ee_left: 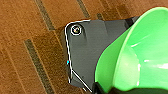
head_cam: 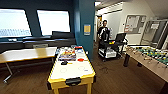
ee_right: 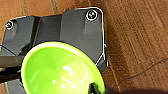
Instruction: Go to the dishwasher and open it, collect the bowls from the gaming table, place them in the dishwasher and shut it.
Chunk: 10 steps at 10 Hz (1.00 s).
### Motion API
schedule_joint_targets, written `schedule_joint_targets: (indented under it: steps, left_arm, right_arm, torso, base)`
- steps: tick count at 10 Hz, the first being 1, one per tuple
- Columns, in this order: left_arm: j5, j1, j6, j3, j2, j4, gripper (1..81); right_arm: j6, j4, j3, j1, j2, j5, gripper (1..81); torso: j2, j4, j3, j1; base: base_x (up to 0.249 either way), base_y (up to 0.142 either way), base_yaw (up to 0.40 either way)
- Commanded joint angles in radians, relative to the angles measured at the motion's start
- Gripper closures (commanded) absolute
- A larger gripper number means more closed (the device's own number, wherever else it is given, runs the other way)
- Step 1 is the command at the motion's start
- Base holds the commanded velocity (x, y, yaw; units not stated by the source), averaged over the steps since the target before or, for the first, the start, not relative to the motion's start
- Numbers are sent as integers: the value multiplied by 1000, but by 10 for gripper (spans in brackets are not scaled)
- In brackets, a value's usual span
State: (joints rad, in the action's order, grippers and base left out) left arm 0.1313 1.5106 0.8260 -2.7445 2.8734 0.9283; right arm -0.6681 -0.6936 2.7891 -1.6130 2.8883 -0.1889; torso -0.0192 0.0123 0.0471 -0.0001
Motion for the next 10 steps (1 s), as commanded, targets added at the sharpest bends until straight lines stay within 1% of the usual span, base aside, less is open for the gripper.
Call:
schedule_joint_targets:
  steps: [1, 6, 10]
  left_arm:
    - [-36, -46, -4, -11, -11, 7, 811]
    - [-36, -48, -2, -14, 5, 7, 811]
    - [-36, -49, -2, -57, 40, 7, 811]
  right_arm:
    - [2, -9, 10, 35, -12, 43, 811]
    - [4, -7, 12, 40, -4, 45, 811]
    - [4, -7, 13, 35, 2, 45, 811]
  torso:
    - [0, 0, 0, 0]
    - [0, 0, 0, 0]
    - [0, 0, 0, 0]
  base:
    - [0, 0, -365]
    - [0, 0, -365]
    - [0, 0, -365]
